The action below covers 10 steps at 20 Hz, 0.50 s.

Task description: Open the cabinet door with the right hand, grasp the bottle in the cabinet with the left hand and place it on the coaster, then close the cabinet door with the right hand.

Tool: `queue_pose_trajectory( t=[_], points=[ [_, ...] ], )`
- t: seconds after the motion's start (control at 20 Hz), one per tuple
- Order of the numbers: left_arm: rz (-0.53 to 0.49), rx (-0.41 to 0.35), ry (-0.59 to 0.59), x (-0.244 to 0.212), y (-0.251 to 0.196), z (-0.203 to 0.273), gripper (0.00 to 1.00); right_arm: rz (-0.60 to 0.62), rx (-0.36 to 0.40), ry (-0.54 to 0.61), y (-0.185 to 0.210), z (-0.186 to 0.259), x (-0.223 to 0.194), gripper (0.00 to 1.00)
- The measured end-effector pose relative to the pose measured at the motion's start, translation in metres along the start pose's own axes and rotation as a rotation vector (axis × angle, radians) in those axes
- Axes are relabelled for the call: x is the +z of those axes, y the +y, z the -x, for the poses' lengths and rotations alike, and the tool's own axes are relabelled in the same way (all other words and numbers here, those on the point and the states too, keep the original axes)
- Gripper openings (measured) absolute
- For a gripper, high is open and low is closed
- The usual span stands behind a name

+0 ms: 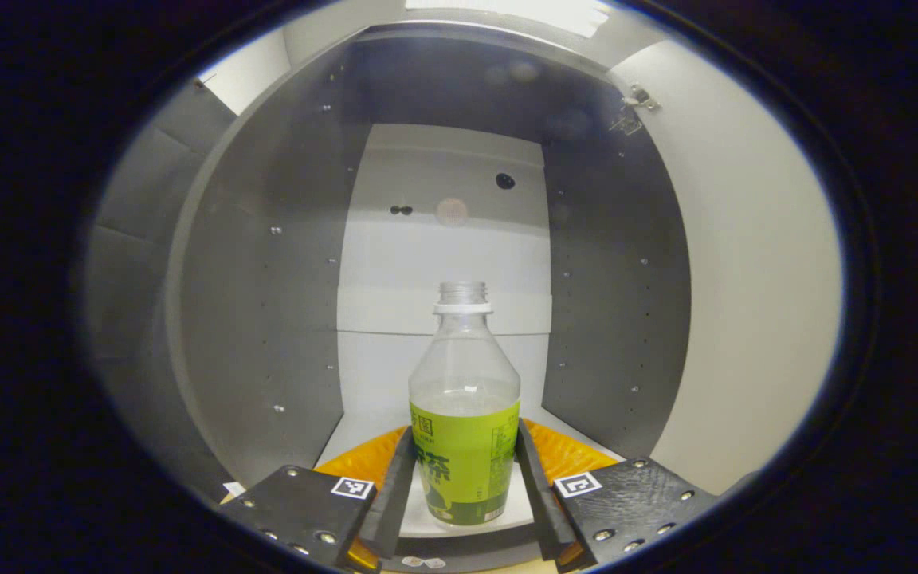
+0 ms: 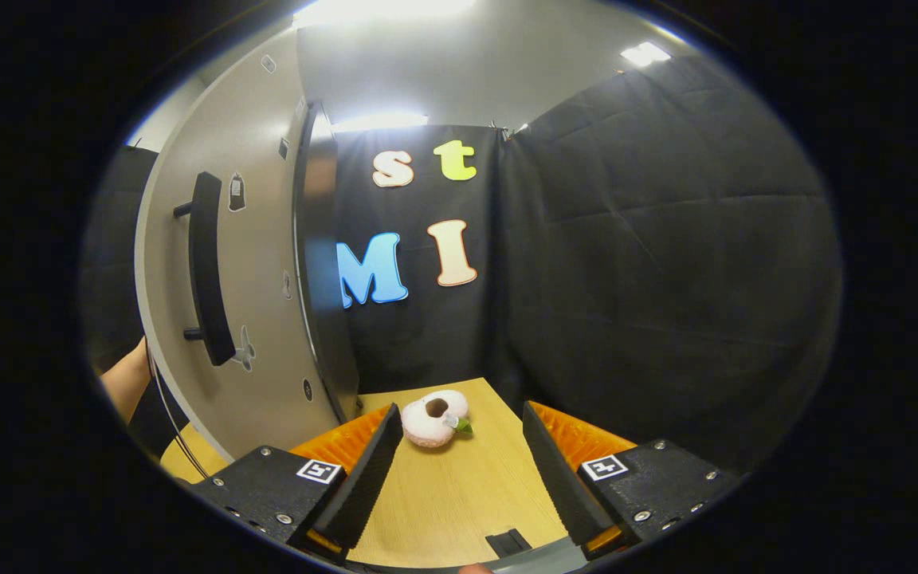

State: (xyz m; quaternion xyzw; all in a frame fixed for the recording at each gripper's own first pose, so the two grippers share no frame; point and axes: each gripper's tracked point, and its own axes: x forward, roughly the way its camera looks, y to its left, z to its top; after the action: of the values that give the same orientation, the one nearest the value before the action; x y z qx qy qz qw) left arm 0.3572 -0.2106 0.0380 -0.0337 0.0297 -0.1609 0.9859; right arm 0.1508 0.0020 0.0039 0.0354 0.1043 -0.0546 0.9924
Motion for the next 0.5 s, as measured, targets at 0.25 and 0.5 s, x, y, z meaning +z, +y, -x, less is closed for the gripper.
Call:
queue_pose_trajectory(
  t=[0.25, 0.5],
  points=[
    [-0.023, 0.037, -0.037, 0.016, 0.002, 0.044, 0.66, 0.003, 0.078, -0.007, 0.006, -0.001, 0.002, 0.94],
    [-0.024, 0.085, -0.081, 0.017, 0.011, 0.107, 0.63, 0.007, 0.146, 0.001, 0.009, -0.001, -0.001, 0.94]
  ],
)
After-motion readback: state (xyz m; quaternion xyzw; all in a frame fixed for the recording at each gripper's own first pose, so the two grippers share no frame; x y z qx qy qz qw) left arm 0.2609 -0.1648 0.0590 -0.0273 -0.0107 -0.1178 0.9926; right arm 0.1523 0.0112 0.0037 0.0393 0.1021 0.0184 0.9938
